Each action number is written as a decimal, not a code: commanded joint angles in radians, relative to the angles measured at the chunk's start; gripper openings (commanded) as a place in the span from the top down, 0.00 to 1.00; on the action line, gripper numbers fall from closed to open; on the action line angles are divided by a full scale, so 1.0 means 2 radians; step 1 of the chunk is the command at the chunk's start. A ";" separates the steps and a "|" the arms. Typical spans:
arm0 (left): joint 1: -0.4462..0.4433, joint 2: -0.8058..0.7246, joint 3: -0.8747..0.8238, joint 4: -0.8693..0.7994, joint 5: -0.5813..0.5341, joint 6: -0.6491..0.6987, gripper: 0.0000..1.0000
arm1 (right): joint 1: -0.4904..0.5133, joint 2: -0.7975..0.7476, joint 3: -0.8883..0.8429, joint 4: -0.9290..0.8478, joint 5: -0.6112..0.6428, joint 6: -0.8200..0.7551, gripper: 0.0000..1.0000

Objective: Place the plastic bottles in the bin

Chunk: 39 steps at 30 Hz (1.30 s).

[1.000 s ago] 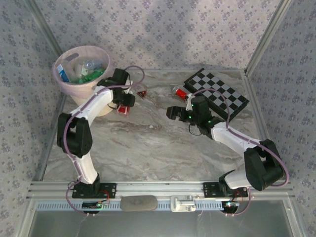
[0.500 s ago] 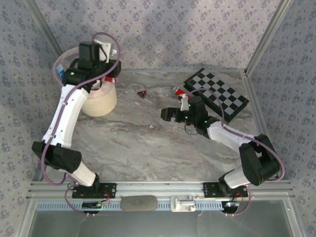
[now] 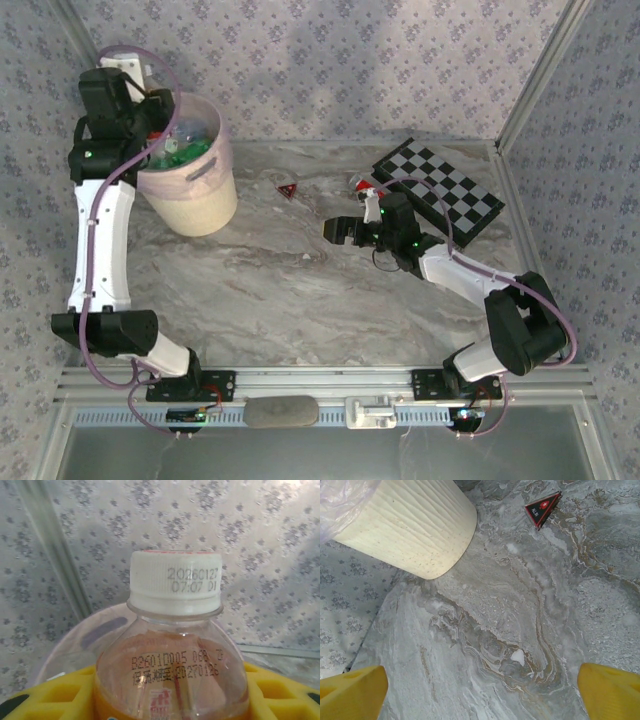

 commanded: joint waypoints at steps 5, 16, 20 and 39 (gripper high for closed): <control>0.039 0.035 0.008 0.009 -0.011 -0.025 0.49 | 0.003 0.002 0.011 -0.012 0.000 -0.009 0.01; 0.052 0.080 0.004 -0.020 0.021 -0.057 0.44 | 0.003 0.000 0.010 -0.014 0.008 -0.009 0.01; 0.051 0.095 0.005 -0.034 0.041 -0.073 0.39 | 0.003 0.000 0.009 -0.016 0.009 -0.010 0.01; 0.050 0.034 -0.002 -0.033 0.030 -0.078 0.00 | -0.004 -0.004 0.011 -0.034 0.029 -0.019 0.01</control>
